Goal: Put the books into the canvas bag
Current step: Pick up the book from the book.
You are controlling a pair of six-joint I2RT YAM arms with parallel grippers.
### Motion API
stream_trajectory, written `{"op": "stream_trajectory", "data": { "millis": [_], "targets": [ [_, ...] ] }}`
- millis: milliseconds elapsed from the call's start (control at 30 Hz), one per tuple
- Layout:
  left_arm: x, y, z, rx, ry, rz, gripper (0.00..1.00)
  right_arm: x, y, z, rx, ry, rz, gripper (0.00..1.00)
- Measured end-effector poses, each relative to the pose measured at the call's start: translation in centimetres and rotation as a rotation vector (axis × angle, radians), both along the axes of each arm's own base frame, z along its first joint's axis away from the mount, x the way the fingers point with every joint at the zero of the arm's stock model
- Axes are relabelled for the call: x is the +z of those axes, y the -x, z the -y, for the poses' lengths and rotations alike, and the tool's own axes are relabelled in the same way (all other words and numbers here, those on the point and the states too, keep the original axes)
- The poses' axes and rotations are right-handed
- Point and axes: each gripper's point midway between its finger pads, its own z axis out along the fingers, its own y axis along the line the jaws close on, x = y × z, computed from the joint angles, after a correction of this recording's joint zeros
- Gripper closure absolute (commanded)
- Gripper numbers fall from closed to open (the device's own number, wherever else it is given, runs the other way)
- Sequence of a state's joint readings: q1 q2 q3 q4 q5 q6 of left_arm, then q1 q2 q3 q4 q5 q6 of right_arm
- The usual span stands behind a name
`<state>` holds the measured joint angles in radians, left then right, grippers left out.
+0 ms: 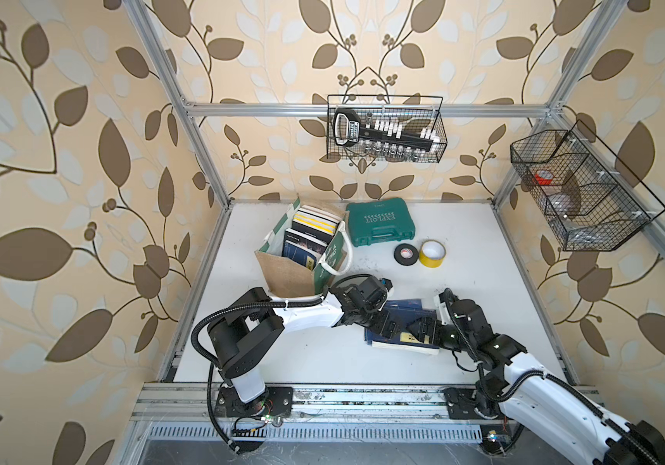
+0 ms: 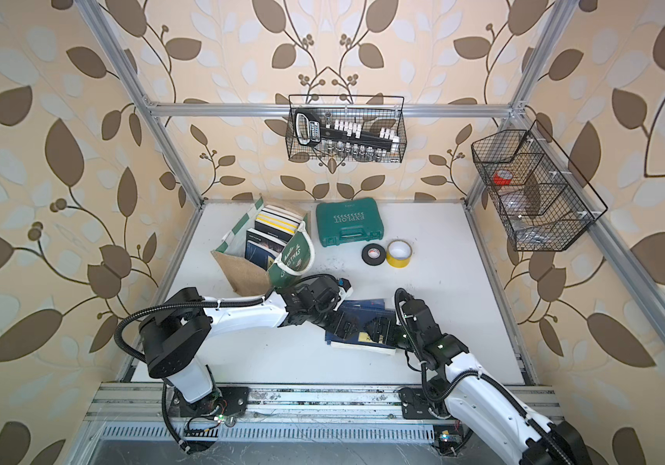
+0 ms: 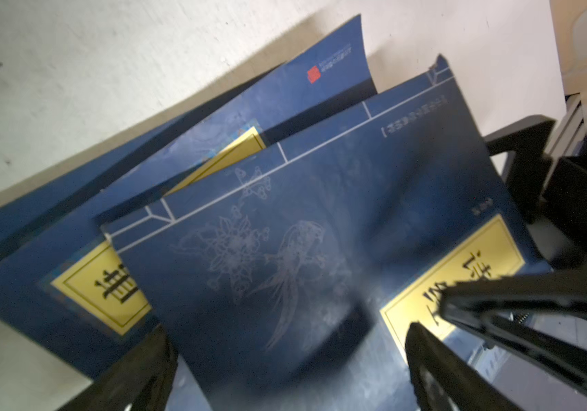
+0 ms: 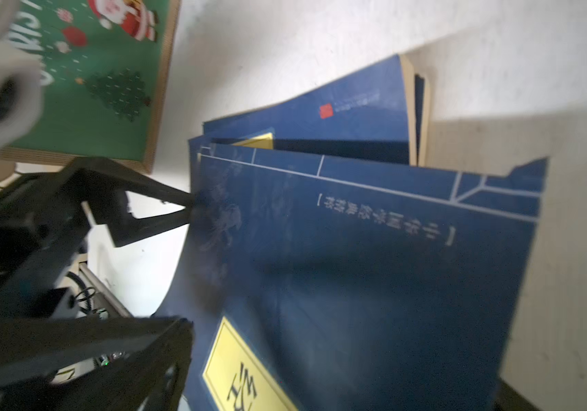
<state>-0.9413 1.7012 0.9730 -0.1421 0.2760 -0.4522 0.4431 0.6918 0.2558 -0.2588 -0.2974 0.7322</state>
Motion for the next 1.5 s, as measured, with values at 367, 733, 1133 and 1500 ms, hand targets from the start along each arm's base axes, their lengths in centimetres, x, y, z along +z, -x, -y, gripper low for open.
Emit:
{"op": "stream_trajectory", "data": {
  "millis": [367,733,1133,1500],
  "targets": [
    [0.1,-0.9,0.3,0.017,0.015,0.028,0.01,2.8,0.0,-0.9,0.046,-0.077,0.105,0.11],
    [0.2,-0.9,0.4,0.014,0.024,0.029,0.01,5.1,0.1,-1.3,0.078,-0.109,0.171,0.22],
    [0.3,-0.6,0.7,0.0,0.043,0.02,0.01,5.9,-0.4,-1.3,0.082,-0.07,0.164,0.78],
    [1.7,0.3,-0.7,-0.002,0.016,0.007,0.01,8.4,-2.1,-0.6,0.056,0.044,0.172,1.0]
  ]
}}
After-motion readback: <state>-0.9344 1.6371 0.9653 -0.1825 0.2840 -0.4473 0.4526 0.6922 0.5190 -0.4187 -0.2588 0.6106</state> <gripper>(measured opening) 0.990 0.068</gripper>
